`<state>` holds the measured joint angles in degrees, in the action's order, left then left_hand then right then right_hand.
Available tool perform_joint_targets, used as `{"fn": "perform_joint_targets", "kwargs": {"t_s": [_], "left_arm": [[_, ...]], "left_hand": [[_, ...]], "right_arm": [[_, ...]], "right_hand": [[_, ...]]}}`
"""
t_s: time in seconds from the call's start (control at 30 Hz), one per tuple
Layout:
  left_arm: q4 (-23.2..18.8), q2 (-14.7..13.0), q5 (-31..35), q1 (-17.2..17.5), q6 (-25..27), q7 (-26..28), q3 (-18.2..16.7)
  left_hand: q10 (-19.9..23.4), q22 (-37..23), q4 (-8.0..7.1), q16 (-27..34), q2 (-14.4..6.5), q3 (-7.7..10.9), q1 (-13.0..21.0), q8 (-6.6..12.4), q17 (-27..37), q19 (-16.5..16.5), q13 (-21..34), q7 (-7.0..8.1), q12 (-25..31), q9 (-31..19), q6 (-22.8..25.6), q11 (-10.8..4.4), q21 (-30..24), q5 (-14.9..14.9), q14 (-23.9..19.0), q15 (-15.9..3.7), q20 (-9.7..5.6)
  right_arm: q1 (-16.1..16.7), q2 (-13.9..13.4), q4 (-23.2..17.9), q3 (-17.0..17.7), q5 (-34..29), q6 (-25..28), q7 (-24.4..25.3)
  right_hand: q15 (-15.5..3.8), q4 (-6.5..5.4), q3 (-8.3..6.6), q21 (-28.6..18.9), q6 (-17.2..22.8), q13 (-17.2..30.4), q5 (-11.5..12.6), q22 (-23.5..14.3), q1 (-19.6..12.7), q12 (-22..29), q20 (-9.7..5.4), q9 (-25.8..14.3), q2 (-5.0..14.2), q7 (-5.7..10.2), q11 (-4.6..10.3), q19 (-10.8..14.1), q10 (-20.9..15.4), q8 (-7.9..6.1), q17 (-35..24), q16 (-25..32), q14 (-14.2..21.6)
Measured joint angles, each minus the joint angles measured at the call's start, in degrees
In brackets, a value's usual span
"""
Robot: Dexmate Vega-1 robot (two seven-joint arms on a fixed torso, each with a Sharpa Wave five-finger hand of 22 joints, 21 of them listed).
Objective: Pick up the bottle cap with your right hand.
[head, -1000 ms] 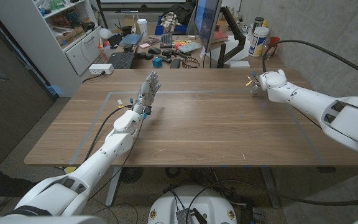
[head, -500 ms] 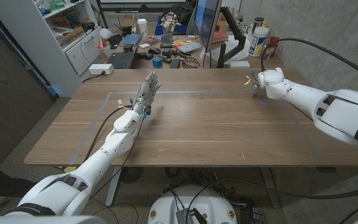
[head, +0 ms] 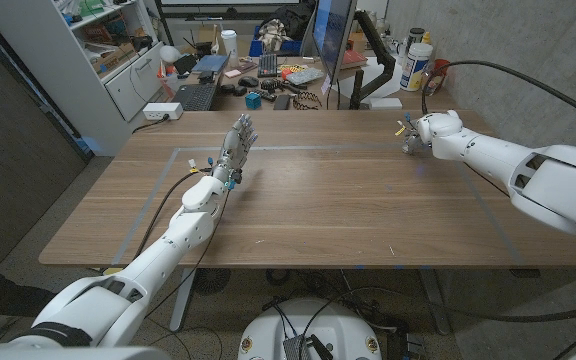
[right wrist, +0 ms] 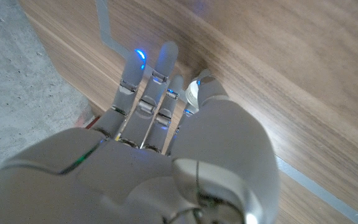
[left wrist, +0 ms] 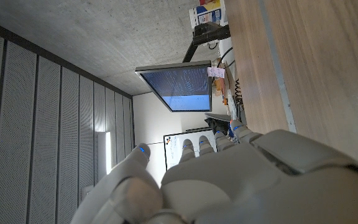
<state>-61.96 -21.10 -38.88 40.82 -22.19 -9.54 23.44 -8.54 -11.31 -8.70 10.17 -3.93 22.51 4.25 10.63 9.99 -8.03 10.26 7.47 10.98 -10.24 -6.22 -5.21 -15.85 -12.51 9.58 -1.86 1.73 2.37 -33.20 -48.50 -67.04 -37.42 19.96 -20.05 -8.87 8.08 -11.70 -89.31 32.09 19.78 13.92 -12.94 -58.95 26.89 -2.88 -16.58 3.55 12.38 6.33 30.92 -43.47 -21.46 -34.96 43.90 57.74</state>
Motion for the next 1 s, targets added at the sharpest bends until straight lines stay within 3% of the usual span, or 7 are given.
{"fn": "perform_joint_targets", "kwargs": {"t_s": [0.1, 0.13, 0.27, 0.37, 0.5, 0.7, 1.0], "left_arm": [[0.20, 0.00, 0.00, -0.11, 0.00, 0.00, -0.21], [0.24, 0.00, 0.00, -0.13, 0.00, 0.00, -0.26], [0.38, -0.03, -0.28, -0.20, -0.47, -0.36, -0.45], [0.50, -0.07, -0.37, -0.22, -0.63, -0.50, -0.62], [0.79, -0.10, -0.49, -0.26, -0.79, -0.67, -0.71], [1.57, -0.07, -0.67, -0.58, -0.81, -1.14, -0.75], [2.73, 0.22, -0.94, -1.11, -1.18, -2.09, -0.83]], "left_hand": [[0.00, 0.00, 0.00, 0.00, 0.00, 0.00, 0.00, 0.00, 0.00, 0.00, 0.00, 0.00, 0.00, 0.00, 0.00, 0.00, 0.00, 0.00, 0.00, 0.00, 0.00], [0.00, 0.00, 0.00, 0.00, 0.00, 0.00, 0.00, 0.00, 0.00, 0.00, 0.00, 0.00, 0.00, 0.00, 0.00, 0.00, 0.00, 0.00, 0.00, 0.00, 0.00], [0.00, 0.00, 0.00, 0.00, 0.00, 0.00, 0.00, 0.00, 0.00, 0.00, 0.00, 0.00, 0.00, 0.00, 0.00, 0.00, 0.00, 0.00, 0.00, 0.00, 0.00], [0.00, 0.00, 0.00, 0.00, 0.16, 0.00, -0.16, 0.00, 0.00, -0.03, 0.00, 0.00, 0.00, 0.00, 0.00, 0.00, 0.00, 0.00, 0.00, 0.00, 0.04], [0.00, 0.00, -0.02, 0.00, 0.23, -0.02, -0.22, 0.00, 0.00, -0.32, 0.00, 0.00, 0.00, 0.00, -0.01, 0.00, 0.40, 0.00, 0.00, 0.00, 0.32], [0.00, 0.00, -0.24, 0.00, 0.22, -0.24, -0.22, 0.00, 0.00, -0.32, 0.00, 0.00, 0.00, 0.00, -0.01, 0.00, 0.40, 0.00, 0.00, 0.00, 0.32], [0.00, 0.00, -0.24, 0.00, -0.06, -0.24, -0.50, 0.00, 0.00, -0.32, 0.00, 0.00, 0.00, 0.00, -0.01, 0.00, 0.40, -0.23, 0.00, 0.00, 0.32]], "right_arm": [[0.00, 0.00, 0.00, 0.00, -0.06, 0.00, 0.75], [0.73, -1.03, -2.02, 0.47, -0.12, -0.01, 0.86], [1.12, -1.36, -2.80, 0.71, -0.36, 0.00, 1.25], [1.51, -1.46, -3.20, 1.07, -0.41, -0.19, 1.97], [2.19, -1.69, -3.66, 1.83, -0.41, -1.03, 3.44], [2.72, -2.14, -4.45, 2.71, -0.37, -1.88, 5.19], [3.20, -2.95, -6.43, 4.02, -0.53, -1.77, 6.45]], "right_hand": [[-0.46, -0.68, 2.26, 0.00, 0.47, 2.25, 0.00, 0.00, 1.80, 2.19, -0.19, -1.20, -1.79, -0.09, 0.63, 1.57, -0.78, -0.85, -2.56, 1.63, 0.53], [-0.46, -0.89, 2.96, 0.00, 0.41, 2.93, 0.00, 0.00, 2.20, 2.72, -0.20, -1.51, -2.25, -0.10, 0.72, 1.62, -0.87, -1.02, -3.17, 2.08, 0.53], [-0.44, -1.23, 4.69, 0.00, -1.85, 5.95, 0.31, 0.06, 1.84, 5.53, -0.30, -2.89, -3.03, -0.12, 1.19, 3.34, -1.30, -1.51, -4.20, 3.65, 0.79], [-1.29, -1.20, 5.77, 0.00, -1.46, 9.93, 1.34, 0.56, 1.12, 9.79, -0.52, -5.11, -2.35, -0.88, 1.12, 6.14, -3.80, -3.97, -4.61, 4.45, 3.56], [-2.63, -1.21, 5.77, 0.00, -0.33, 12.48, 1.77, 0.84, 0.16, 12.44, -0.99, -6.65, -1.62, -1.97, 0.73, 7.96, -4.96, -6.08, -5.01, 4.45, 5.35], [-2.91, -1.12, 5.85, 0.00, 1.15, 13.83, 1.78, 0.97, -1.10, 13.49, -0.71, -7.74, -1.10, -1.15, 0.50, 8.25, -4.73, -7.93, -5.00, 3.32, 5.64], [-2.91, -1.04, 5.94, 0.00, 1.83, 13.73, 1.71, 0.97, -1.47, 13.93, -0.71, -7.95, -0.39, -1.22, 0.51, 8.24, -4.73, -9.10, -5.40, 2.46, 5.64]]}}
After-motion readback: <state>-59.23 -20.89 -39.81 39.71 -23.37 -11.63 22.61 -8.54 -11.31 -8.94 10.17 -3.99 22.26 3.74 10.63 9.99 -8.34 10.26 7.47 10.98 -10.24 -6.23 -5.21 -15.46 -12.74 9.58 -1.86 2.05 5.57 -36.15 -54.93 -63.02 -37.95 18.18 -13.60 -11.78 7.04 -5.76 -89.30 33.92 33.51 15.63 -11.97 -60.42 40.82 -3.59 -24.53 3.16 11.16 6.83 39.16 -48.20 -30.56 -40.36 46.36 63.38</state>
